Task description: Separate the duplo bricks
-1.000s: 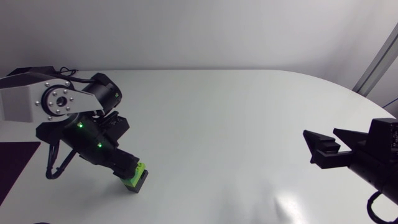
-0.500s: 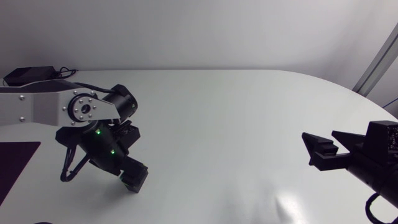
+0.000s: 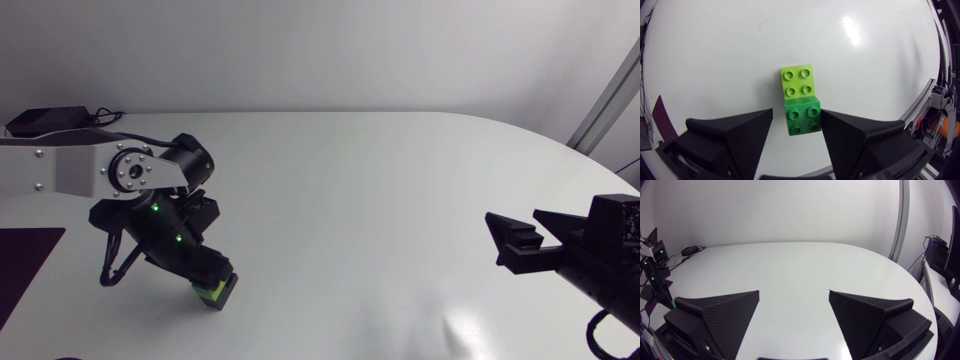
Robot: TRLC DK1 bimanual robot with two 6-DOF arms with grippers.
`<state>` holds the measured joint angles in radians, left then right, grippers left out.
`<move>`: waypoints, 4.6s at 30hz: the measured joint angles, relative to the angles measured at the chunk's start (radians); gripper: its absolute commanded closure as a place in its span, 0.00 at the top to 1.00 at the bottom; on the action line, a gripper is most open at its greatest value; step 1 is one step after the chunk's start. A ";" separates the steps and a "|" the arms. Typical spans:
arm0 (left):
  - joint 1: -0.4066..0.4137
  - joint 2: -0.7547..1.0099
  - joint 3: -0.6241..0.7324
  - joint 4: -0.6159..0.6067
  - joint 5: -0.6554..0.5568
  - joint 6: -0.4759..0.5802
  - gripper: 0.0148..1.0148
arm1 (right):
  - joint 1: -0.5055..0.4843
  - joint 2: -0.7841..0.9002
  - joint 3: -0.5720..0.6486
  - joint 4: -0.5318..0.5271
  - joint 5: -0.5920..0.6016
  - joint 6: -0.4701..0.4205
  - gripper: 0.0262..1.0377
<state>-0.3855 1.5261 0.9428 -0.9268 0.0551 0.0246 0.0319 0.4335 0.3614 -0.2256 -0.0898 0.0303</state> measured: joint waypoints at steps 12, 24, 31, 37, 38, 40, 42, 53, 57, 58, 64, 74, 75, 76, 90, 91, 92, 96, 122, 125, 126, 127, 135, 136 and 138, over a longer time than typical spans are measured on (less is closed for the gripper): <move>0.006 -0.009 -0.003 0.000 0.000 -0.023 0.31 | 0.000 0.001 -0.001 0.020 0.000 0.005 0.97; -0.039 -0.069 -0.011 0.000 0.024 0.021 0.28 | 0.000 0.000 -0.005 0.022 0.000 0.015 0.97; -0.051 -0.129 0.005 0.026 0.081 0.222 0.30 | 0.002 0.012 0.018 0.000 -0.050 0.026 0.97; 0.000 -0.139 0.039 0.087 0.208 0.444 0.29 | 0.001 0.148 0.102 0.000 -0.153 0.031 0.97; 0.005 -0.139 0.040 0.093 0.237 0.484 0.29 | 0.000 0.175 0.119 0.000 -0.177 0.033 0.97; -0.003 -0.140 0.039 0.093 0.274 0.537 0.29 | 0.000 0.219 0.147 0.000 -0.230 0.034 0.97; -0.028 -0.143 0.039 0.095 0.288 0.579 0.29 | -0.001 0.265 0.173 0.000 -0.288 0.034 0.97; -0.076 -0.158 0.041 0.088 0.499 0.770 0.29 | -0.037 0.543 0.301 -0.034 -0.607 -0.033 0.96; -0.050 -0.111 0.067 0.069 0.612 0.816 0.29 | -0.032 0.603 0.321 -0.080 -0.605 -0.163 0.96; -0.042 -0.094 0.074 0.069 0.640 0.822 0.29 | -0.020 0.605 0.322 -0.089 -0.577 -0.204 0.96; 0.003 -0.008 0.098 0.097 0.847 0.858 0.29 | 0.055 0.619 0.335 -0.124 -0.512 -0.384 0.96; 0.005 0.104 0.175 0.184 0.960 0.852 0.29 | 0.162 0.782 0.446 -0.422 -0.545 -0.659 0.96; 0.001 0.112 0.185 0.186 0.960 0.848 0.29 | 0.175 0.786 0.454 -0.443 -0.565 -0.675 0.95; -0.003 0.117 0.192 0.188 0.960 0.846 0.29 | 0.184 0.790 0.465 -0.466 -0.591 -0.685 0.93; -0.053 0.124 0.245 0.187 0.988 0.846 0.29 | 0.067 1.067 0.705 -0.852 -0.990 -0.976 0.96; -0.058 0.129 0.248 0.187 0.990 0.846 0.29 | 0.059 1.090 0.719 -0.877 -1.006 -1.007 0.96; -0.061 0.135 0.253 0.187 0.990 0.846 0.29 | 0.054 1.106 0.728 -0.892 -1.015 -1.031 0.96; -0.064 0.171 0.273 0.187 0.997 0.845 0.28 | 0.055 1.127 0.741 -0.901 -1.030 -1.079 0.96; -0.133 0.202 0.346 0.186 1.046 0.785 0.28 | 0.220 1.103 0.702 -0.669 -0.978 -0.927 0.86; -0.134 0.202 0.347 0.186 1.048 0.785 0.28 | 0.242 1.083 0.676 -0.646 -0.963 -0.904 0.80; -0.134 0.202 0.347 0.186 1.049 0.782 0.28 | 0.249 1.077 0.669 -0.640 -0.956 -0.904 0.76; -0.134 0.202 0.347 0.187 1.049 0.777 0.28 | 0.253 1.072 0.665 -0.634 -0.956 -0.901 0.72; -0.140 0.202 0.348 0.186 1.049 0.767 0.28 | 0.259 1.036 0.638 -0.584 -0.953 -0.877 0.41; -0.140 0.202 0.348 0.187 1.049 0.767 0.28 | 0.259 1.033 0.635 -0.579 -0.953 -0.875 0.36; -0.140 0.202 0.348 0.187 1.048 0.767 0.28 | 0.259 1.027 0.631 -0.577 -0.954 -0.874 0.33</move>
<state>-0.5259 1.7283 1.2907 -0.7403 1.1034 0.7914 0.2913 1.4605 0.9928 -0.8028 -1.0435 -0.8436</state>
